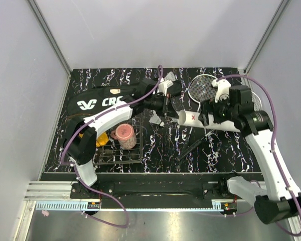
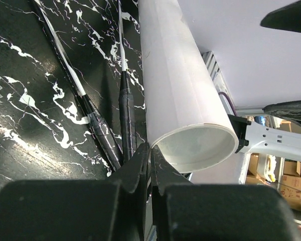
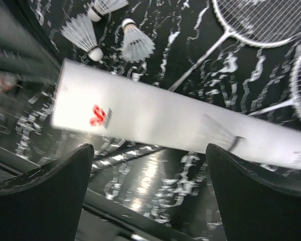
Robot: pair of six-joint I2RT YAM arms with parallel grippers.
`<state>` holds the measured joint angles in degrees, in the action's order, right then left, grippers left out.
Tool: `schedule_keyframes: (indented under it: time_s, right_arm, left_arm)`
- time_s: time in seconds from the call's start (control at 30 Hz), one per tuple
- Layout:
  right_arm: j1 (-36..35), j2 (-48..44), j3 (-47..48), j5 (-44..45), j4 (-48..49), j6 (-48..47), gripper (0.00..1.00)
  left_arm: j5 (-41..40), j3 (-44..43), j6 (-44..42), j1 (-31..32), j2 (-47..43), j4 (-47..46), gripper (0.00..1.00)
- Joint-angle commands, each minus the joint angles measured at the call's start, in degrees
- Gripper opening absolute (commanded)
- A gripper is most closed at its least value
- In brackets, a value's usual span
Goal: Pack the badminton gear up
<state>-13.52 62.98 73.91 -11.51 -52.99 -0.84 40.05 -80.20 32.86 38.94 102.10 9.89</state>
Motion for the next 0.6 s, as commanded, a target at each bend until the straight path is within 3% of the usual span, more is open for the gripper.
schedule_keyframes:
  time_s: [0.0, 0.07, 0.17, 0.23, 0.57]
  right_arm:
    - [-0.63, -8.21, -6.21, 2.46, 7.00, -27.60, 1.00]
    - [-0.81, -10.06, -11.14, 1.23, 11.50, -36.19, 1.00]
    - [-0.81, -11.21, -16.06, -4.56, 16.42, -40.81, 1.00]
    - [-0.81, -11.48, -18.44, -9.49, 17.57, -41.69, 1.00]
    - [-1.25, -8.32, -21.97, -10.64, 24.77, -42.75, 1.00]
  left_arm:
    - [5.56, -2.32, 1.42, -2.02, 0.72, -0.75, 0.00]
    - [6.26, -2.41, 1.33, -2.37, 1.08, -0.75, 0.00]
    - [7.66, -2.15, 1.24, -2.90, 1.78, -0.84, 0.00]
    - [8.90, -2.24, 1.24, -3.08, 2.22, -0.84, 0.00]
    - [12.68, -4.35, -0.25, -3.43, 2.57, 0.56, 0.00]
